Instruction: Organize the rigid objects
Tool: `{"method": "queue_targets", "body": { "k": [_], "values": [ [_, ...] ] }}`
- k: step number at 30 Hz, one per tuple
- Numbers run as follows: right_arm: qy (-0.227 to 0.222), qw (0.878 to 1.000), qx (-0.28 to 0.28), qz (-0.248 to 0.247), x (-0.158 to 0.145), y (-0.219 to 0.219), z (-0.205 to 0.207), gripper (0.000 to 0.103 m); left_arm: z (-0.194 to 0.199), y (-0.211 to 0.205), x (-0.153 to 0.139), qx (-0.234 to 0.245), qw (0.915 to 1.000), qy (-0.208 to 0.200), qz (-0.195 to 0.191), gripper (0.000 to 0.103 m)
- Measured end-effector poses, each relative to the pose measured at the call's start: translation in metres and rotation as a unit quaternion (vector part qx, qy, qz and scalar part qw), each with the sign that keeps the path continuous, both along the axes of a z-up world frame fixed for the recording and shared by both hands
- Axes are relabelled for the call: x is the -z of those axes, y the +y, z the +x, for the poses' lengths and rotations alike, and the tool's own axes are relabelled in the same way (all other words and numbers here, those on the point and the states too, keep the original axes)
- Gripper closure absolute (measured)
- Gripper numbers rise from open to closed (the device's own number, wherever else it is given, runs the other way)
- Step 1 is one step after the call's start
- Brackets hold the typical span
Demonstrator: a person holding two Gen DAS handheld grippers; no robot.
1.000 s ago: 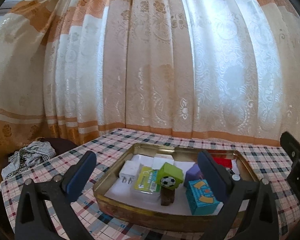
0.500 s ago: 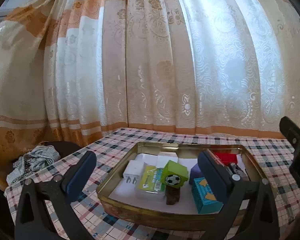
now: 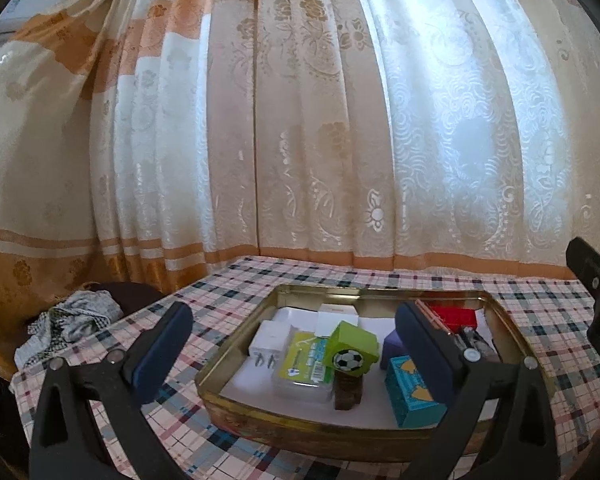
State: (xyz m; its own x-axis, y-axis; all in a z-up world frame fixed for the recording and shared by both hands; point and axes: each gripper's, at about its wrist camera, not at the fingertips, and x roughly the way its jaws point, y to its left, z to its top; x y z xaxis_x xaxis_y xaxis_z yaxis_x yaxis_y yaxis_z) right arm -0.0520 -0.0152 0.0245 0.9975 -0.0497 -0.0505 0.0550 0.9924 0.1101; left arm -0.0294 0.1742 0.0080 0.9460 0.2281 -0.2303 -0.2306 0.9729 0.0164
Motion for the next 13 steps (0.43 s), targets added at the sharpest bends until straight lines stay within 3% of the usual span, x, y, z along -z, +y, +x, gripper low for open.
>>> {"method": "queue_targets", "body": {
  "k": [13],
  "values": [
    [0.004,1.000,0.002,0.001,-0.0009,0.0008,0.0001,0.018,0.0019,0.0013,0.0017,-0.012,0.9999,0.008,-0.001,0.000]
  ]
}}
